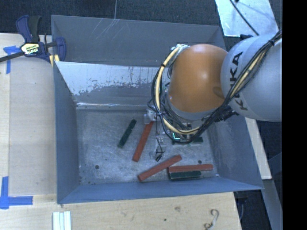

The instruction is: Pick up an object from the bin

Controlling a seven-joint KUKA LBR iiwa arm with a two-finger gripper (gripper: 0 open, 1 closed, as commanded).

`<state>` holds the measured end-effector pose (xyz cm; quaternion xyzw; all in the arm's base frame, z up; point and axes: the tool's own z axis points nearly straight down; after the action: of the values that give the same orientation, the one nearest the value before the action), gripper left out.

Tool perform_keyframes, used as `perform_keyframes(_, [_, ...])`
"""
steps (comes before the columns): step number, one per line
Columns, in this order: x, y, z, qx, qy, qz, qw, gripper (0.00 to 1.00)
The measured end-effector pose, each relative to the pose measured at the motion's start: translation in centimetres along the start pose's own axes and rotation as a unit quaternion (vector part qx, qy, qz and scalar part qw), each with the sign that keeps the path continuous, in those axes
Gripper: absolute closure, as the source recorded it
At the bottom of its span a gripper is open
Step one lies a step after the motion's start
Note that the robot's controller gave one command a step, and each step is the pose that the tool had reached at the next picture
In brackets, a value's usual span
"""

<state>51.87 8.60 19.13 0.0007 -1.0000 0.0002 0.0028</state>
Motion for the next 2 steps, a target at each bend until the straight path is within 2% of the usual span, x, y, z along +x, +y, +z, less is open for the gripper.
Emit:
perform_keyframes(1, [-3.8, -0.5, 12.1, 0.0, -0.0056, -0.163, 0.9866, 0.0])
perform_keyframes(2, [-3.7, -1.4, 9.0, 0.001, -0.0058, -0.177, 0.9842, 0.0])
